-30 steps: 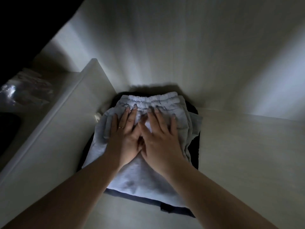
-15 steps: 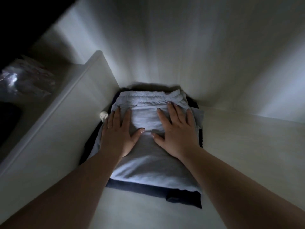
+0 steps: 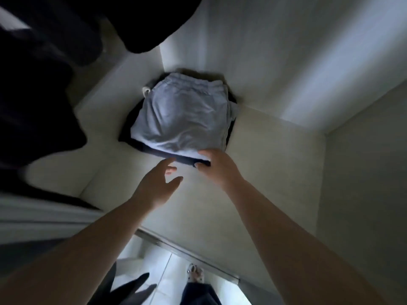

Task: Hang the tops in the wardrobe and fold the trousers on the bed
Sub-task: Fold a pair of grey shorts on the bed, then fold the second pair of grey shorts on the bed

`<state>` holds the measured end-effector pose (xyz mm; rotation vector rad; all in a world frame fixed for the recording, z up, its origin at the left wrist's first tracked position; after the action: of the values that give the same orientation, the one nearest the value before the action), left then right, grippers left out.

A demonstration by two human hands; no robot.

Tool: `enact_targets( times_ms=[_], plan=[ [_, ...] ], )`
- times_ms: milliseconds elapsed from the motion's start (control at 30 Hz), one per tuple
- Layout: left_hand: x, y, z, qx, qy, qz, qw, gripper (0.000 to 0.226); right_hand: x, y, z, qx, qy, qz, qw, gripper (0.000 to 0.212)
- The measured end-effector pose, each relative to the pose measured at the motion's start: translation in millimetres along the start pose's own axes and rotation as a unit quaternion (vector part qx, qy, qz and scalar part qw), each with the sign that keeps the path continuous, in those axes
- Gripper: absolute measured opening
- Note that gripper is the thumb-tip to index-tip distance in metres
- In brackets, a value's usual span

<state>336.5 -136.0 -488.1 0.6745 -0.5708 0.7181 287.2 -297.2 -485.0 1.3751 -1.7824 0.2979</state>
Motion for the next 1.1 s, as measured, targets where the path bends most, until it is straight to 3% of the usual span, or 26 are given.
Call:
enact_targets(
  times_ms=[267,433,633,733,867,1100],
  plan=[
    [-3.8,216.9,-8.8,0.031,0.111,0.003,0.993,0.042,-35.7,208.3,-49.5,0.038,-0.019,-0.027,0.999,0.044],
    [23.8,375.8,-33.3,0.025,0.192,0.088,0.977,0.03,-44.9,327.8,-125.8,0.151,-0.045,-0.043,0.987,0.041],
    [40.3,549.7,-96.6,0.118,0.255,0.202,0.938,0.034,-96.2,447.0,-221.7,0.243,-0.121,-0.16,0.949,0.042],
    [46.7,627.9,-125.8,0.173,0.275,0.29,0.9,0.03,-136.7,498.0,-259.4,0.298,-0.102,-0.242,0.918,0.043],
    [48.6,719.8,-159.3,0.231,0.319,0.407,0.824,0.022,-191.6,550.8,-303.4,0.335,-0.077,-0.358,0.868,0.045],
    [10.3,839.0,-177.7,0.336,0.351,0.57,0.663,0.021,-273.4,631.0,-350.3,0.426,-0.003,-0.532,0.732,0.04]
  ],
)
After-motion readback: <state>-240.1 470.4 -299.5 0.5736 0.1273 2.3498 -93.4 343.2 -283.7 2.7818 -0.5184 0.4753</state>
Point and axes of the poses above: each hand's wrist, its own y-axis away from the middle knuckle, its own x-axis out of the back of the hand, z = x × y, the point moved 7 cm from there along -y, towards the middle knuckle, and after that the axes turned 3 degrees about -y, right-handed, at the moved point
